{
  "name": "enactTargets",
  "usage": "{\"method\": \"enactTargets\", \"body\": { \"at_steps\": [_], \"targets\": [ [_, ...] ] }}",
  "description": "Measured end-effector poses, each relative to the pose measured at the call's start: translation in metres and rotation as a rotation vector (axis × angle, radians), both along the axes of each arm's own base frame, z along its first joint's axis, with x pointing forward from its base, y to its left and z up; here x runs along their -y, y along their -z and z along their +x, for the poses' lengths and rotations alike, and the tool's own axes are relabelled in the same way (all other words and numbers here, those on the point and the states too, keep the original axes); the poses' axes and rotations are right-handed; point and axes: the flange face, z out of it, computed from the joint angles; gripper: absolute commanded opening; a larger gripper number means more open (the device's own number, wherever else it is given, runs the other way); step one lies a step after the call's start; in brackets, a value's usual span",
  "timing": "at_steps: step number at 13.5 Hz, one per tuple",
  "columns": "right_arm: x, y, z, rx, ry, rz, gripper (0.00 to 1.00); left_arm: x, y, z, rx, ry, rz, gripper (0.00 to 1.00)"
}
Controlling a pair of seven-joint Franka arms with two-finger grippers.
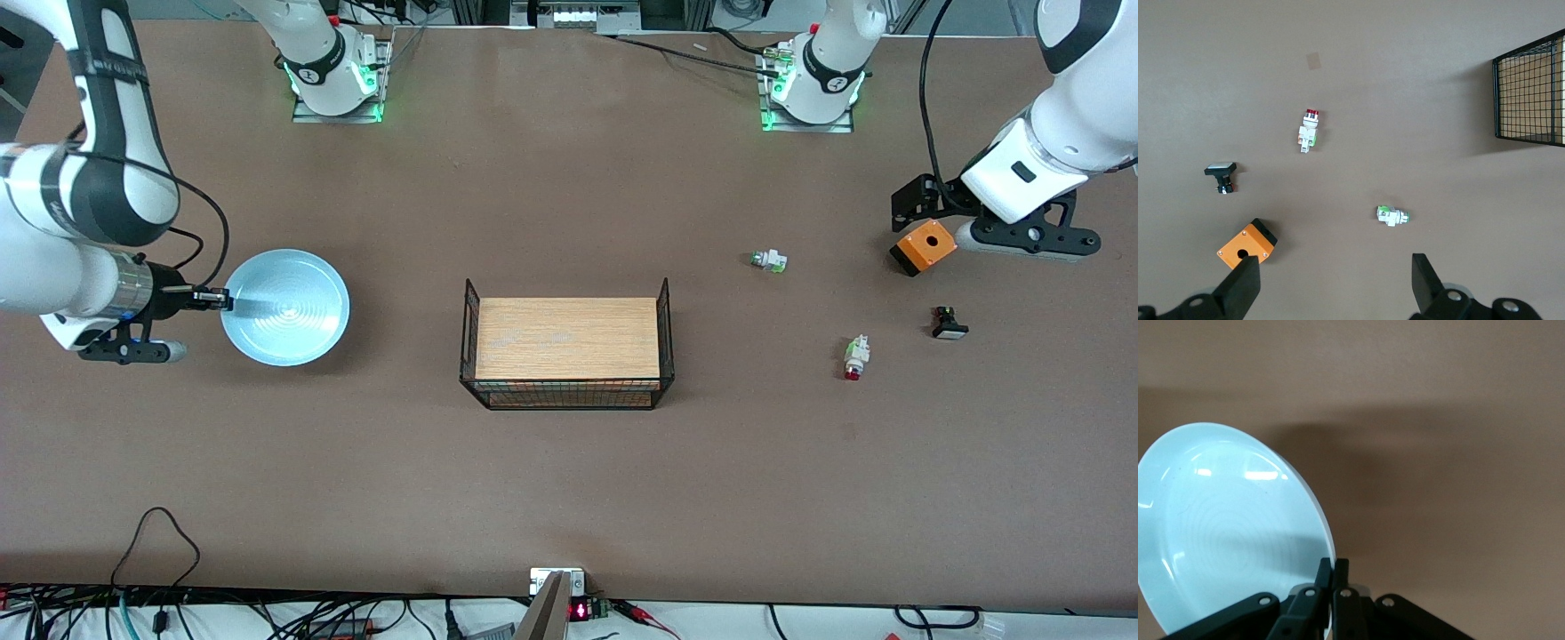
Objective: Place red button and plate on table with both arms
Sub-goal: 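Lower the blue plate onto the table and open the right gripper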
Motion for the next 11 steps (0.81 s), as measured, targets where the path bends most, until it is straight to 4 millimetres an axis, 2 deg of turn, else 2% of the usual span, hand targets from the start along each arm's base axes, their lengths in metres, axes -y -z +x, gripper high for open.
{"method": "enactTargets", "body": {
  "at_steps": [2, 6, 7, 8, 9, 11],
  "targets": [
    [0.010, 0.044, -0.015, 0.031, -0.009, -0.004, 0.01, 0.000, 0.000, 0.000, 0.000, 0.000, 0.000, 1.00],
    [0.011, 0.116, -0.047, 0.085, -0.047, -0.017, 0.01, -0.001, 0.000, 0.000, -0.001, -0.002, 0.000, 1.00],
    [0.014, 0.130, -0.053, 0.090, -0.059, -0.019, 0.08, -0.002, 0.000, 0.000, -0.001, -0.003, 0.000, 1.00],
    [0.019, 0.137, -0.056, 0.090, -0.067, -0.018, 0.70, -0.002, 0.000, 0.000, -0.001, -0.003, 0.000, 1.00],
    [0.026, 0.139, -0.057, 0.090, -0.055, -0.016, 1.00, -0.002, 0.000, 0.000, -0.001, -0.003, 0.000, 1.00],
    [0.028, 0.129, -0.053, 0.106, -0.025, 0.001, 1.00, -0.002, 0.000, 0.000, -0.001, -0.003, 0.000, 1.00]
  ]
}}
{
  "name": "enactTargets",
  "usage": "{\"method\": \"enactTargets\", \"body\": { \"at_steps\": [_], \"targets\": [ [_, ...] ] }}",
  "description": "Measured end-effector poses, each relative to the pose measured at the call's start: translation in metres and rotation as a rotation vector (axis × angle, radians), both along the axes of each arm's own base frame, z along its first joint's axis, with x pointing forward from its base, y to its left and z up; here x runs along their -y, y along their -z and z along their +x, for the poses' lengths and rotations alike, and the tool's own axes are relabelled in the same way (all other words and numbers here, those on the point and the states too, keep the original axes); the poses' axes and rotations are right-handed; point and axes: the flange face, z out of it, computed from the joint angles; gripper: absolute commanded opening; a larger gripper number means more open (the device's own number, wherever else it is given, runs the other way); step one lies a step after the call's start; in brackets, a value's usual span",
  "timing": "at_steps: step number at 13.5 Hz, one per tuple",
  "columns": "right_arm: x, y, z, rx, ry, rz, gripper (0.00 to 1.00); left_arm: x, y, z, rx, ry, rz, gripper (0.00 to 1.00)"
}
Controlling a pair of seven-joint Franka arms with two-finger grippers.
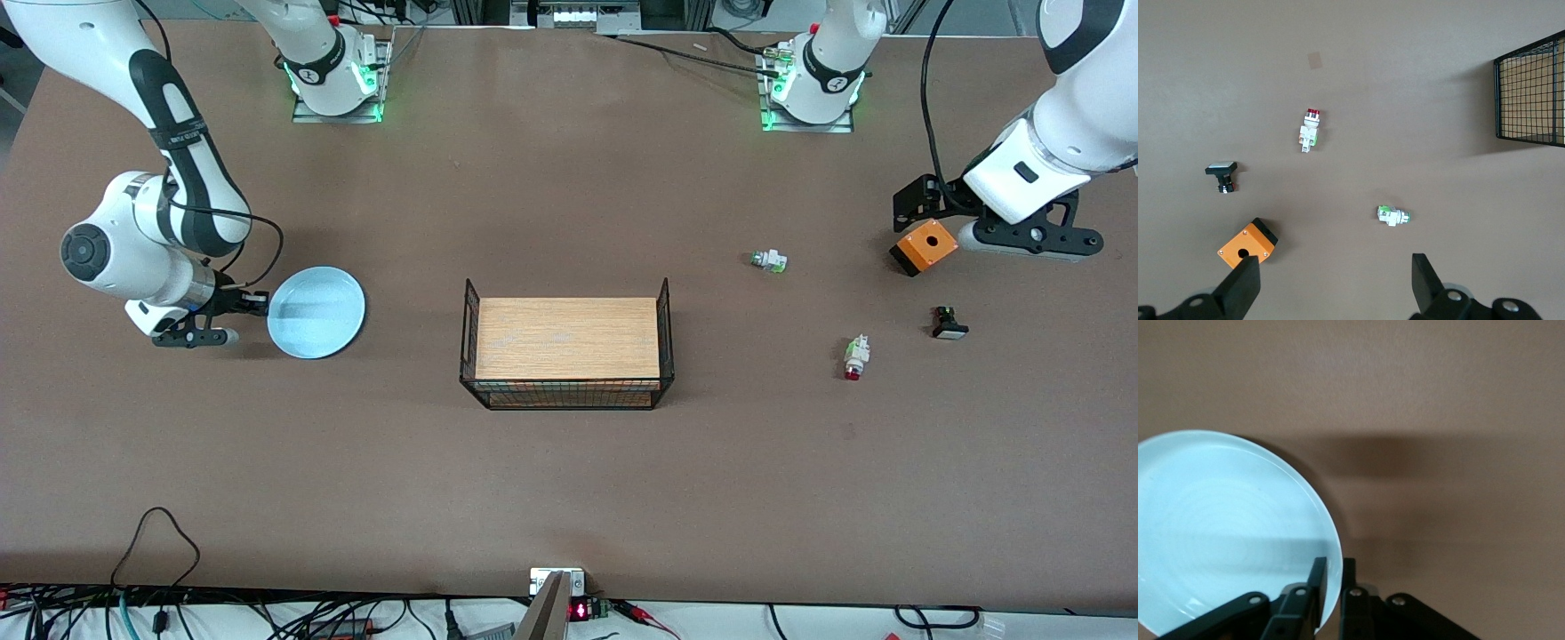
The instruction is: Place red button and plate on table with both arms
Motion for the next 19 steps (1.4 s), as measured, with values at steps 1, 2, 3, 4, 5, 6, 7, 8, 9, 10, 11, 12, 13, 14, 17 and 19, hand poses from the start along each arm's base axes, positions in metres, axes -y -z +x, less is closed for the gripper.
{"method": "enactTargets", "body": {
  "at_steps": [1, 2, 3, 4, 5, 6, 7, 8, 9, 10, 11, 12, 13, 14, 17, 19],
  "targets": [
    [-0.004, -0.013, 0.004, 0.005, 0.016, 0.012, 1.00, 0.000, 0.000, 0.000, 0.000, 0.000, 0.000, 1.00],
    [-0.011, -0.029, 0.009, 0.006, 0.037, 0.023, 1.00, 0.000, 0.000, 0.000, 0.000, 0.000, 0.000, 1.00],
    [-0.022, -0.049, 0.016, 0.009, 0.059, 0.031, 1.00, 0.000, 0.000, 0.000, 0.000, 0.000, 0.000, 1.00],
    [-0.034, -0.068, 0.021, 0.009, 0.078, 0.037, 1.00, 0.000, 0.000, 0.000, 0.000, 0.000, 0.000, 1.00],
    [-0.047, -0.086, 0.025, 0.010, 0.094, 0.043, 1.00, 0.000, 0.000, 0.000, 0.000, 0.000, 0.000, 1.00],
    [-0.059, -0.101, 0.029, 0.006, 0.106, 0.047, 1.00, 0.000, 0.000, 0.000, 0.000, 0.000, 0.000, 1.00],
    [-0.071, -0.115, 0.031, -0.006, 0.116, 0.050, 1.00, 0.000, 0.000, 0.000, -0.001, 0.000, 0.000, 1.00],
    [-0.081, -0.127, 0.034, -0.023, 0.123, 0.049, 1.00, 0.000, 0.000, 0.000, -0.001, 0.000, 0.000, 1.00],
    [-0.087, -0.140, 0.037, -0.043, 0.131, 0.041, 1.00, 0.000, 0.000, 0.000, -0.001, 0.000, 0.000, 1.00],
    [-0.091, -0.154, 0.040, -0.060, 0.136, 0.031, 1.00, 0.000, 0.000, 0.000, -0.001, 0.000, 0.000, 1.00],
    [-0.094, -0.172, 0.044, -0.074, 0.130, 0.022, 1.00, 0.000, 0.000, 0.000, -0.001, 0.000, 0.000, 1.00],
    [-0.096, -0.193, 0.047, -0.086, 0.125, 0.013, 1.00, 0.000, 0.000, 0.000, -0.001, 0.000, 0.000, 1.00],
    [-0.096, -0.216, 0.050, -0.086, 0.120, 0.006, 1.00, 0.000, 0.000, 0.000, -0.001, 0.000, 0.000, 1.00],
    [-0.095, -0.239, 0.053, -0.075, 0.115, -0.006, 1.00, 0.000, 0.000, 0.000, -0.001, 0.000, 0.000, 1.00],
    [-0.084, -0.298, 0.059, 0.003, 0.111, -0.060, 1.00, 0.000, 0.000, 0.000, -0.001, 0.000, 0.000, 1.00],
    [-0.062, -0.325, 0.060, 0.055, 0.144, -0.073, 1.00, -0.001, 0.000, 0.000, -0.002, -0.001, 0.000, 1.00]
  ]
}}
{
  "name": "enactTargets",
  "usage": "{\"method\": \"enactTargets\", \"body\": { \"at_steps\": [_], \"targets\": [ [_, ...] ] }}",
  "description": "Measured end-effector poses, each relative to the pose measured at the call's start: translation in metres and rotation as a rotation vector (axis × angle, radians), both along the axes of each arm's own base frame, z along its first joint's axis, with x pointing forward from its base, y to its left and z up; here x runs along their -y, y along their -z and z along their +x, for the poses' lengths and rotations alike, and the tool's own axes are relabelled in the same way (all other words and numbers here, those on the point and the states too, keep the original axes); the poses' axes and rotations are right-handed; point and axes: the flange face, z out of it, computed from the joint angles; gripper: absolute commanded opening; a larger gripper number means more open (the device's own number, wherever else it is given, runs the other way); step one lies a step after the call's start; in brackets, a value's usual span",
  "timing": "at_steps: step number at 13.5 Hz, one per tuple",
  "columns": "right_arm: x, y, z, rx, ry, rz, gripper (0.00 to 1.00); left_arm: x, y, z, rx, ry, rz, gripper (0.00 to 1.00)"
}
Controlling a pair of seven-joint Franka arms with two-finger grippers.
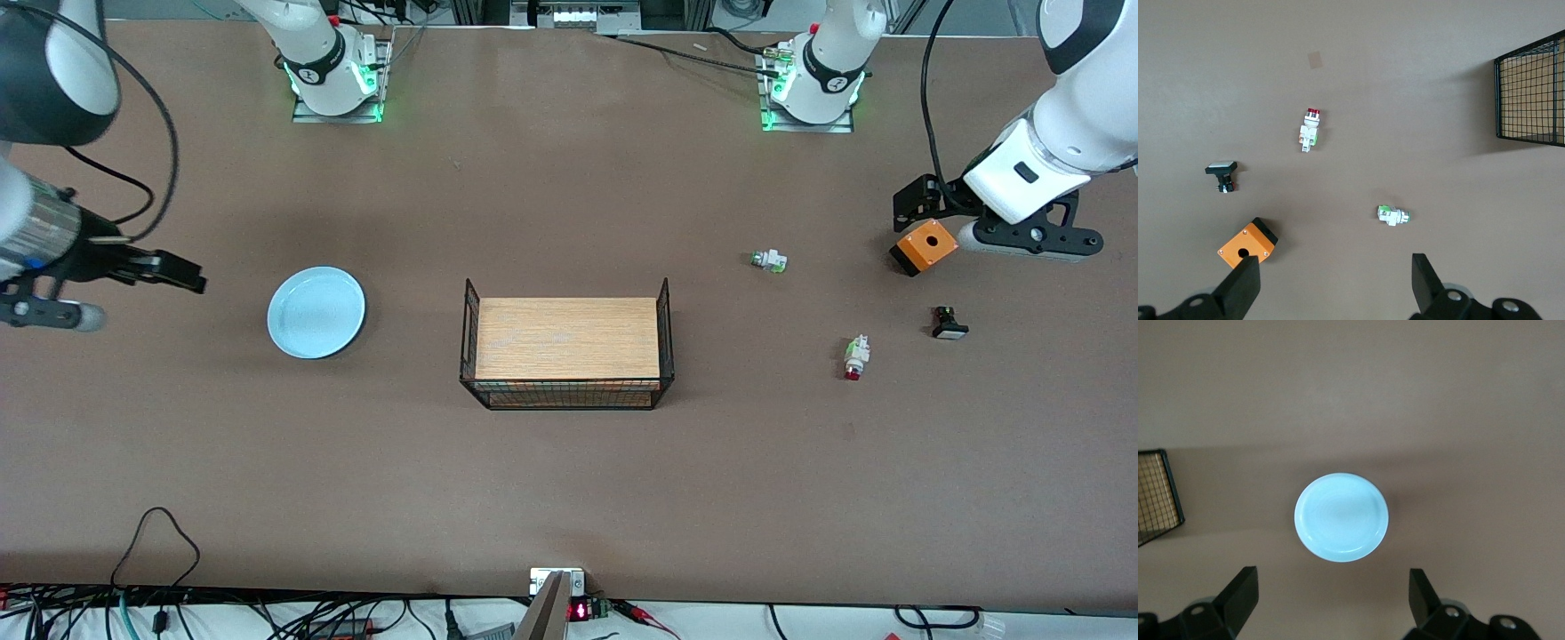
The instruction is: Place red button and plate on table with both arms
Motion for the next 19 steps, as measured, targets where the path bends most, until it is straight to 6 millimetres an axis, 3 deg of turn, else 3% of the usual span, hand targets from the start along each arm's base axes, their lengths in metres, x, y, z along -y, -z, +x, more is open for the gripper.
{"method": "enactTargets", "body": {
  "at_steps": [2, 4, 9, 14, 19],
  "targets": [
    [0.028, -0.013, -0.001, 0.021, -0.015, -0.009, 1.00, -0.001, 0.000, 0.000, -0.001, -0.001, 0.000, 1.00],
    [0.038, -0.016, -0.004, 0.010, -0.057, -0.010, 1.00, -0.001, 0.000, 0.000, -0.002, -0.002, 0.000, 1.00],
    [0.033, -0.009, -0.025, -0.032, -0.076, -0.005, 1.00, -0.001, 0.000, 0.000, -0.002, -0.002, 0.000, 1.00],
    [0.030, -0.044, -0.052, 0.004, -0.085, -0.003, 1.00, -0.001, 0.000, 0.000, -0.003, -0.002, 0.000, 1.00],
    [0.030, -0.047, -0.055, 0.006, -0.088, -0.003, 1.00, -0.001, 0.000, 0.000, -0.003, -0.002, 0.000, 1.00]
  ]
}}
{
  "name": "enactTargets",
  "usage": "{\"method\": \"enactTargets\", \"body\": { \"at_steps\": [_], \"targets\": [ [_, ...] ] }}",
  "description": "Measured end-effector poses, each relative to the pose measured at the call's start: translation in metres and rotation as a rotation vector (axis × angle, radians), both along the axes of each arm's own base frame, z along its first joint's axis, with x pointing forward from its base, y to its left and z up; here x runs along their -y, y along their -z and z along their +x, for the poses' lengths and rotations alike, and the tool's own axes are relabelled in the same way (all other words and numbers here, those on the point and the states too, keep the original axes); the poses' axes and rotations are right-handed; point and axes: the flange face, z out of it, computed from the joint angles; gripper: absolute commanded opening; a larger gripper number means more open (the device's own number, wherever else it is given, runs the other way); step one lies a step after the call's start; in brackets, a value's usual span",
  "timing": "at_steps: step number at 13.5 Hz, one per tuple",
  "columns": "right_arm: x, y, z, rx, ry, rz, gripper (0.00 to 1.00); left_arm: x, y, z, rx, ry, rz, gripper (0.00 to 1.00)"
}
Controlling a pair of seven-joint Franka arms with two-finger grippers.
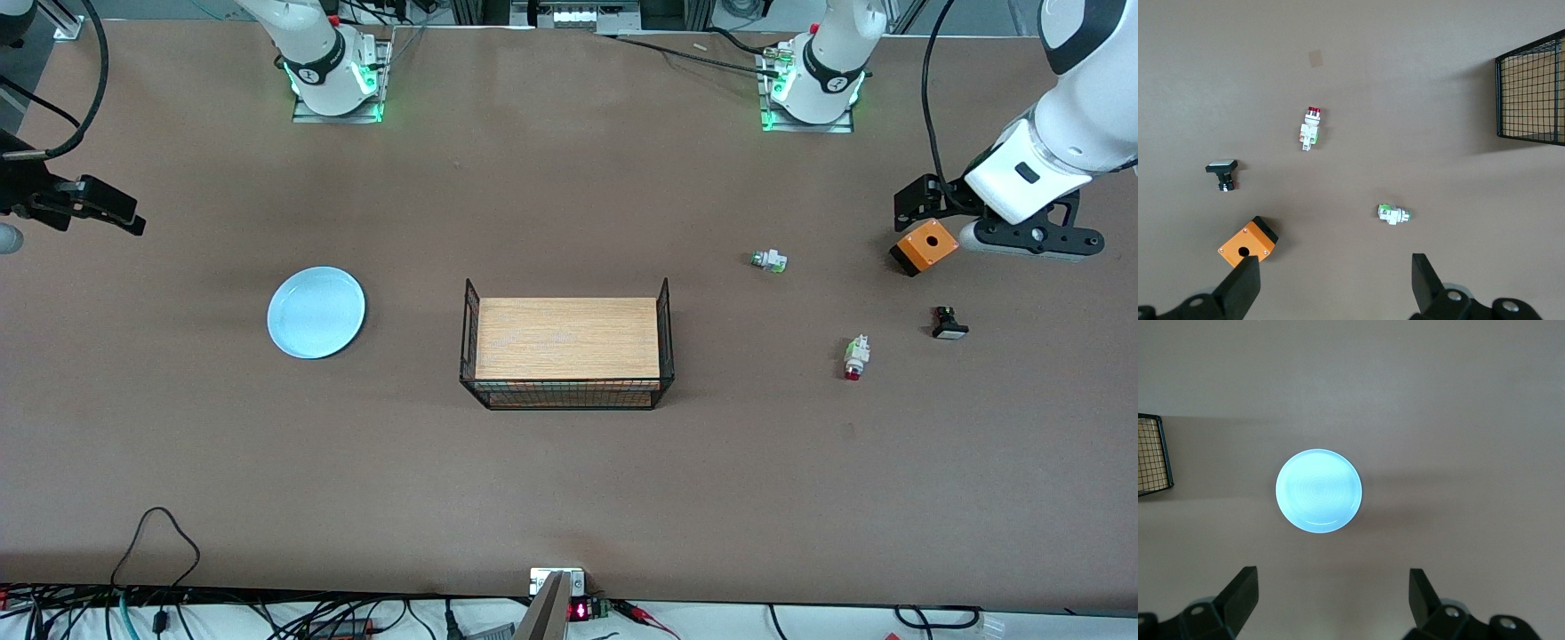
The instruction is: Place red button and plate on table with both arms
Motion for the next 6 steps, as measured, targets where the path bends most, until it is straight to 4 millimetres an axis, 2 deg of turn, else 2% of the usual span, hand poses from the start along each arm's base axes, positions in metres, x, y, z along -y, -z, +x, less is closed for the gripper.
{"method": "enactTargets", "body": {
  "at_steps": [6],
  "targets": [
    [-0.0022, 0.0000, -0.0008, -0.005, -0.010, 0.001, 1.00, 0.0000, 0.0000, 0.0000, 0.000, 0.000, 0.000, 1.00]
  ]
}}
